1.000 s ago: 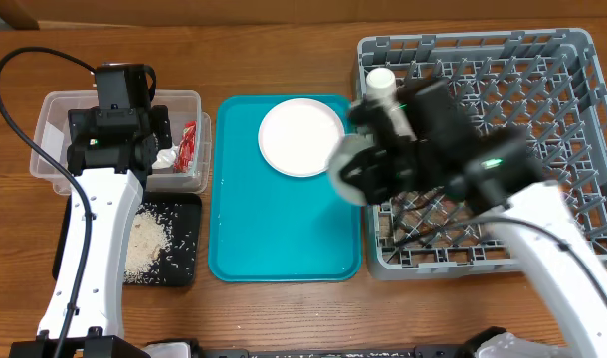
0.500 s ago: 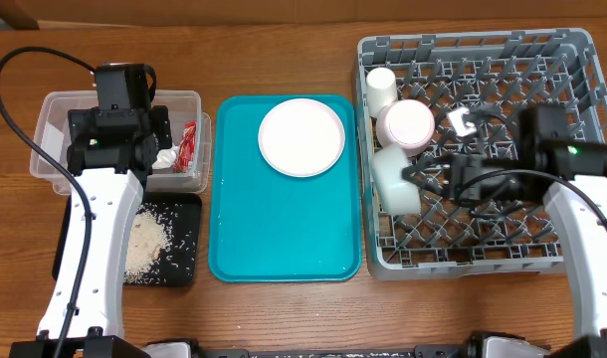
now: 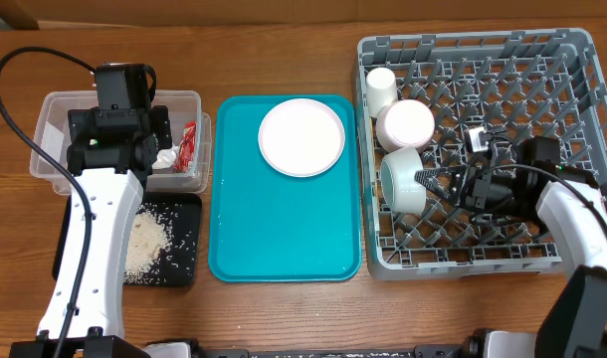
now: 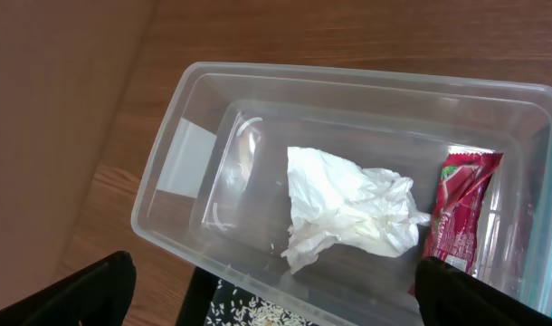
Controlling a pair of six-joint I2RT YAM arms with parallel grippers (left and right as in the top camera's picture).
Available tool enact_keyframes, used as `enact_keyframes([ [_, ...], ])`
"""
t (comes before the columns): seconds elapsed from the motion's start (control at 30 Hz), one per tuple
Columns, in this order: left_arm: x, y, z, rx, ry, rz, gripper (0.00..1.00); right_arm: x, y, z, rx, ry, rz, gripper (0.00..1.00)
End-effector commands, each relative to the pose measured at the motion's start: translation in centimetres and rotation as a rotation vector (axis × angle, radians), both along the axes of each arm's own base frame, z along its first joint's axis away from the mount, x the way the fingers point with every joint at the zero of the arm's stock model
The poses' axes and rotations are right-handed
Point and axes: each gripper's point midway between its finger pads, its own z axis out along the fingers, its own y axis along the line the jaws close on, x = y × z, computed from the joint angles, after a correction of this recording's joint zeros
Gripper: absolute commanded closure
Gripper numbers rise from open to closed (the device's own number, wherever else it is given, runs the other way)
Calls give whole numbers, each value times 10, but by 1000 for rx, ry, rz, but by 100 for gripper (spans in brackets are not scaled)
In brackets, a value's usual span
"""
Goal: Sort waste into correct bins and load items into the dishwasher
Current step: 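Lift the small white bowl with the right gripper into the rack, then lower the small bowl into the rack's left side and release it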
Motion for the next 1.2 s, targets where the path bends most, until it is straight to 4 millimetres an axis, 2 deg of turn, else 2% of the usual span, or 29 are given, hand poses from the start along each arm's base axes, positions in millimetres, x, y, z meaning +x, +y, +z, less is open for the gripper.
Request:
enact_keyframes([
  [0.0,1,3,12,22,-20,-1,0,0,-1,2,51,-17,-6,96],
  [0.23,1,3,12,22,-20,-1,0,-5,1,-4,59,17,0,96],
  [0.43,1,3,12,22,-20,-1,0,-2,1,-4,57,11,1,96],
  [0.63,1,3,12,22,-20,-1,0,10,-2,-3,63,35,4,96],
  [0.8,1,3,12,22,-20,-1,0,9,-2,-3,65,46,4,96],
  [1.03,1,3,12,22,-20,-1,0,4,14,-3,59,24,60,96],
  [1.17,1,3,12,22,-20,-1,0,4,16,-3,57,16,66,96],
])
